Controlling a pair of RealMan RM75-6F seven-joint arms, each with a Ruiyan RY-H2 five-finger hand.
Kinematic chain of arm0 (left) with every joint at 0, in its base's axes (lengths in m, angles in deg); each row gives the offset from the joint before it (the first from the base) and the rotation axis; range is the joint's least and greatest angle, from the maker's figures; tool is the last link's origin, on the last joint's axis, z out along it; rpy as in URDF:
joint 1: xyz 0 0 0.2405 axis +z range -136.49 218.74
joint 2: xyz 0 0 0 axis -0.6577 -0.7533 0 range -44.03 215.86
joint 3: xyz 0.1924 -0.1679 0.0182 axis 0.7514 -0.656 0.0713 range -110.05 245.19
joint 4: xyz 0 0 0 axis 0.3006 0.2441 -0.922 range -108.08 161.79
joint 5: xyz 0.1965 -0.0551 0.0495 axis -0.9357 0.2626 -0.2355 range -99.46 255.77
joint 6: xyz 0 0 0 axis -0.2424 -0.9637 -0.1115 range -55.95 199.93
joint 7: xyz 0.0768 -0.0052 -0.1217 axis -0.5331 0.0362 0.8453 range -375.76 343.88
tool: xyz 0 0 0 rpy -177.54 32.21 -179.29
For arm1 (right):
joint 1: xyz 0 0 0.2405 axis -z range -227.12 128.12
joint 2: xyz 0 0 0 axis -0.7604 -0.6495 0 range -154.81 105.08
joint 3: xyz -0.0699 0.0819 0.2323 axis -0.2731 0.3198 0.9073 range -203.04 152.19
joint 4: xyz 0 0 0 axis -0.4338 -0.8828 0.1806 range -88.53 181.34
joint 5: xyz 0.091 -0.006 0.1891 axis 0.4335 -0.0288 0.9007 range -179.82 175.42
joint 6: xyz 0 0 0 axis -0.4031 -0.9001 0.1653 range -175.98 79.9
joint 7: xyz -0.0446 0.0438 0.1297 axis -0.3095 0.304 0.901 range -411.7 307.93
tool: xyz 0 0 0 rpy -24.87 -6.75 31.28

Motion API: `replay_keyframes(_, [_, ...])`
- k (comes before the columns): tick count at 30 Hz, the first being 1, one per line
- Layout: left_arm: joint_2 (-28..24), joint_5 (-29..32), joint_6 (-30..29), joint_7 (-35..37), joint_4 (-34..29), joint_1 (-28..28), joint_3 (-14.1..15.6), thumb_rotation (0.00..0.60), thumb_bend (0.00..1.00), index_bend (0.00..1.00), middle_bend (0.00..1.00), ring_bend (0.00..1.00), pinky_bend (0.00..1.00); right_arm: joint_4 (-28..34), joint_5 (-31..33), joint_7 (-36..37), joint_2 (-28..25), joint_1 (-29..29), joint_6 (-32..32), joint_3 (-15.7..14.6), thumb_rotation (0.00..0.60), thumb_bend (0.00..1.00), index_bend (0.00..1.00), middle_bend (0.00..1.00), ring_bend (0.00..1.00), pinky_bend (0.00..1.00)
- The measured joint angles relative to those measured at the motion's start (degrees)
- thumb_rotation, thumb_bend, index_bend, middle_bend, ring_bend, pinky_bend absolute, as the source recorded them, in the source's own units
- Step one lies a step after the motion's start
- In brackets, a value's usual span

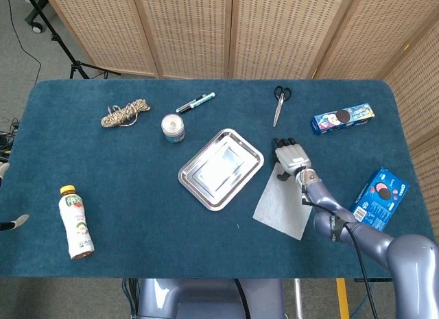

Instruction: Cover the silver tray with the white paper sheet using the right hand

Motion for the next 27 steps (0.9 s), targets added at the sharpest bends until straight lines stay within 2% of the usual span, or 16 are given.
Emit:
replay_keyframes(5, [-0.1, 0.1, 0.0, 0.2, 0.1, 0.0, 0.0, 0.600, 0.00, 0.00, 0.00, 0.00, 0.00, -0.7, -1.0, 0.8, 0.4, 0.0, 0.3, -0.2, 0.600, 0.37, 0.41, 0.00, 0.00, 0.00])
replay_keyframes(13, [0.0, 0.0, 0.1, 0.1, 0.1, -0.1, 0.1, 0.600, 0.00, 0.00, 0.00, 0.00, 0.00, -0.6, -2.7, 2.1, 0.3, 0.2, 0.0, -0.3, 0.600, 0.45, 0.62, 0.00, 0.00, 0.00])
replay_keyframes(22, [0.1, 0.0, 0.1, -0.1, 0.0, -0.1, 0.2, 0.600, 0.00, 0.00, 0.00, 0.00, 0.00, -1.0, -5.8, 5.6, 0.0, 1.2, -0.8, 0.4, 0.600, 0.51, 0.65, 0.00, 0.00, 0.00])
replay_keyframes(27, [0.0, -0.1, 0.1, 0.0, 0.0, -0.1, 0.2, 0.600, 0.00, 0.00, 0.00, 0.00, 0.00, 0.8, -7.1, 7.0, -1.6, 1.7, -1.5, 1.1, 0.600, 0.53, 0.65, 0.00, 0.00, 0.00])
